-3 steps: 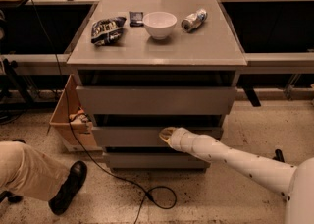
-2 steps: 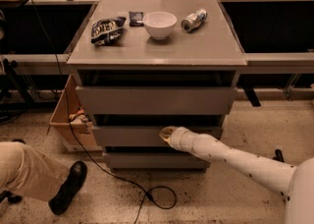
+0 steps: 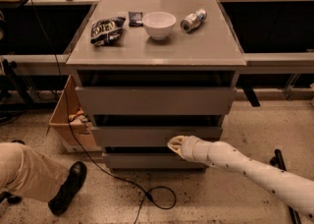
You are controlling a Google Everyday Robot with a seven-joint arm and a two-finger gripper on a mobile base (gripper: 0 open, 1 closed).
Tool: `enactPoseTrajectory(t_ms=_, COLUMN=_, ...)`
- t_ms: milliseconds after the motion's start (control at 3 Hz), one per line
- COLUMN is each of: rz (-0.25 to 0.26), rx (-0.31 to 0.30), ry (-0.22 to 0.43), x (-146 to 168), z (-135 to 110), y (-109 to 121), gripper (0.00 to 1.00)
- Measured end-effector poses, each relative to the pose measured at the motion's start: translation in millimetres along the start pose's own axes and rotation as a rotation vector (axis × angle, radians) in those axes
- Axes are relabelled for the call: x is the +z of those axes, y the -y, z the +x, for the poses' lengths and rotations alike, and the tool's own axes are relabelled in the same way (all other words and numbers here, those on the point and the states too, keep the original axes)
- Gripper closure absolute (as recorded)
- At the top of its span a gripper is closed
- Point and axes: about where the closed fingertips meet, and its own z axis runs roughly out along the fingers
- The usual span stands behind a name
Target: Close middle drawer
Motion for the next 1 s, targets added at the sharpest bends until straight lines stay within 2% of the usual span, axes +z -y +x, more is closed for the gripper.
enactPoseTrajectory(t_ms=333, rz=-0.164, rx=-0.055, ry=-0.096, x=-77, z=16, y=-36, gripper=1.0)
enactPoseTrajectory(t_ms=667, rz=-0.269, rx=-0.136, ry=-0.2, x=-134, z=19, y=-44, gripper=1.0)
enactPoseTrajectory(t_ms=1000, rz=-0.285, rx=-0.142, ry=-0.202, x=-136, z=15, y=-46, gripper=0.82)
